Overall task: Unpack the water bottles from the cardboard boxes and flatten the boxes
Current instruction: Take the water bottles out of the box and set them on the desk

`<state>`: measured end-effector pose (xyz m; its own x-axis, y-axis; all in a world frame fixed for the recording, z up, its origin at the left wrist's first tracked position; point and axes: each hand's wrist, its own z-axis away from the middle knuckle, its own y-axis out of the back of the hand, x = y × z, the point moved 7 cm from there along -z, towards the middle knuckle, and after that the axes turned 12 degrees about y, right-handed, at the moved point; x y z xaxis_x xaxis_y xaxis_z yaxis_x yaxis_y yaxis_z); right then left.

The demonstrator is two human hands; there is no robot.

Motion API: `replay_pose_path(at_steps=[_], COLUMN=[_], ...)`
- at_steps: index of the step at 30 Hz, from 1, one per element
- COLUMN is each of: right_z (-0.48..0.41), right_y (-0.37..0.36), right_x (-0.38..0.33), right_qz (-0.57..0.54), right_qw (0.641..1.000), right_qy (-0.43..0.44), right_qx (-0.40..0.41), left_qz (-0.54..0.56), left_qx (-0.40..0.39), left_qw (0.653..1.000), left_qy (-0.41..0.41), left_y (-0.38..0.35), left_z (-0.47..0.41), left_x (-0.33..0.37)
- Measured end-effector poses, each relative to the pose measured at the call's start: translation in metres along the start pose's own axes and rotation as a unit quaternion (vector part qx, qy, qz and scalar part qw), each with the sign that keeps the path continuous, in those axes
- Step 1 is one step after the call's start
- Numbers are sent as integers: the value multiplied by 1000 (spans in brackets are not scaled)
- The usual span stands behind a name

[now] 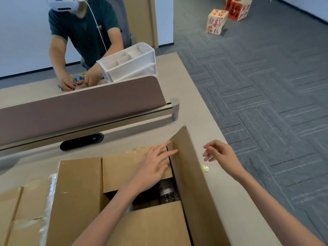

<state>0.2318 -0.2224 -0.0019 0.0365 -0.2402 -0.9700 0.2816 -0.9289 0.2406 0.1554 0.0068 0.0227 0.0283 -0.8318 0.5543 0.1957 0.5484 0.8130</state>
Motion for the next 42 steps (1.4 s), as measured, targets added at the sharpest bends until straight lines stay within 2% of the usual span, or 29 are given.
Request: replay_pose_path(at_steps=[4, 8, 14, 16, 18, 21, 23, 30, 32, 35, 40, 42], right_z=[25, 40, 44, 41, 39, 38, 36, 39, 43, 41, 25, 16], right_y=[-3, -8, -10, -9, -10, -28, -49, -88, -95, -97, -99, -105], right_x=[-7, 1, 30, 37, 39, 24, 20, 31, 34, 35, 11, -3], right_qz=[-79, -21, -14, 60, 181, 303, 326, 213, 167, 158, 196, 241], right_qw=[995, 992, 994, 994, 981, 944, 928, 953, 962, 968, 970, 955], right_qy=[-41, -35, -50, -42, -8, 85, 113, 21, -11, -24, 40, 93], right_qx=[-56, -118, -94, -74, -64, -94, -138, -216, -215, -191, -142, -145], left_qz=[-81, -137, -202, -237, -250, -260, -269, -217, -188, -141, -139, -169], left_qx=[-14, -35, -25, -13, -1, 35, 65, 183, 222, 273, 317, 332], left_qw=[997, 990, 979, 971, 968, 964, 960, 950, 946, 939, 931, 924], left_qy=[0, 2, -14, -16, -16, -31, -53, -131, -145, -157, -113, -89], left_y=[-14, -30, -30, -26, -23, -16, -11, 12, 25, 47, 77, 86], left_z=[-4, -9, -2, 3, 8, 18, 25, 53, 58, 59, 39, 32], left_x=[-3, -7, -16, -24, -34, -40, -37, -22, -16, -10, -15, -20])
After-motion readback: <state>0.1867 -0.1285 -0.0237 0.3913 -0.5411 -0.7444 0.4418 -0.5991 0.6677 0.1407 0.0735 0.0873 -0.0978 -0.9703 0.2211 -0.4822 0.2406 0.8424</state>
